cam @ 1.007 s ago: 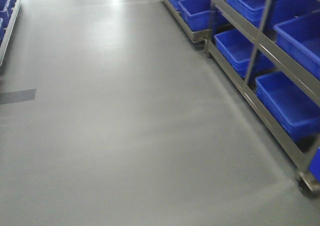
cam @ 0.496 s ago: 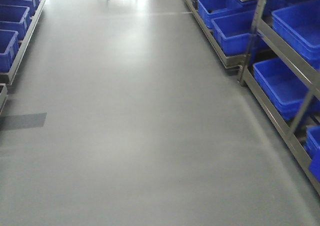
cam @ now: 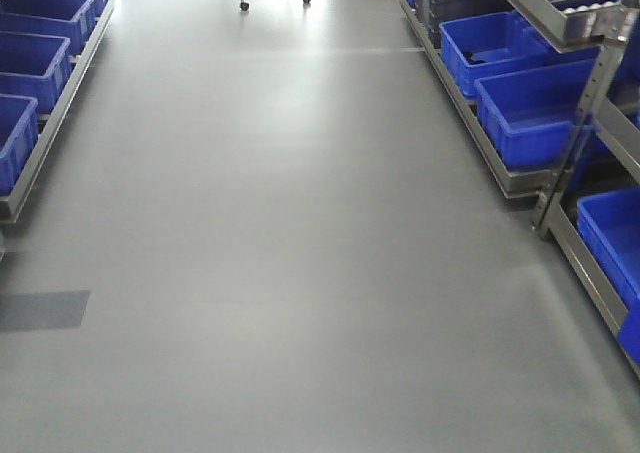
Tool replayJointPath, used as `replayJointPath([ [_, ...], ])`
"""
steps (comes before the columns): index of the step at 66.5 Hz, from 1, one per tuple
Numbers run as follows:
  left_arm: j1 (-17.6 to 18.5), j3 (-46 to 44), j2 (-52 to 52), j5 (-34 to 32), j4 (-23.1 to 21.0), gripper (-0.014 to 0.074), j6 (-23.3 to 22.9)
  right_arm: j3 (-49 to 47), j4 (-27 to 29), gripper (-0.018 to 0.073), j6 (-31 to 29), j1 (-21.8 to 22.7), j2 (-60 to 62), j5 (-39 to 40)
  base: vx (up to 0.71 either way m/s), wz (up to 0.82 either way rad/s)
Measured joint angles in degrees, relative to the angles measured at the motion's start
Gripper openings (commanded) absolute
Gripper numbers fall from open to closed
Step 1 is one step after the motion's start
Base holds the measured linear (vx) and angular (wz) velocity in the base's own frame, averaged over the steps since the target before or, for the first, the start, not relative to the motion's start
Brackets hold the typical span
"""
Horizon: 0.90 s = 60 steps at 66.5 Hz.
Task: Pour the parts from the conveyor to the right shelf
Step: 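Turn into the aisle and approach the shelf of blue bins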
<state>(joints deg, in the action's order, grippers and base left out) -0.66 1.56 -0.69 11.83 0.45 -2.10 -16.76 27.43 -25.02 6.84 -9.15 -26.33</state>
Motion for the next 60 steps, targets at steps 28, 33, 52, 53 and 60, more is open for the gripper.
replayJointPath([
  [28,0.0,0.0,0.0,0.0,0.0,-0.0006,0.0,0.0,0.0,-0.0005,0.0,0.0,0.0,0.0,0.55,0.19],
  [33,0.0,0.0,0.0,0.0,0.0,-0.0006,0.0,0.0,0.0,-0.0005,0.0,0.0,0.0,0.0,0.43,0.56],
  [52,0.0,0.0,0.0,0.0,0.0,-0.0006,0.0,0.0,-0.1,-0.0005,0.0,0.0,0.0,0.0,0.34,0.84],
  [53,0.0,0.0,0.0,0.0,0.0,-0.0006,0.0,0.0,-0.1,-0.0005,0.0,0.0,0.0,0.0,0.28,1.07],
  [60,0.0,0.0,0.0,0.0,0.0,-0.0006,0.0,0.0,-0.1,-0.0005,0.0,0.0,0.0,0.0,0.27,1.11],
])
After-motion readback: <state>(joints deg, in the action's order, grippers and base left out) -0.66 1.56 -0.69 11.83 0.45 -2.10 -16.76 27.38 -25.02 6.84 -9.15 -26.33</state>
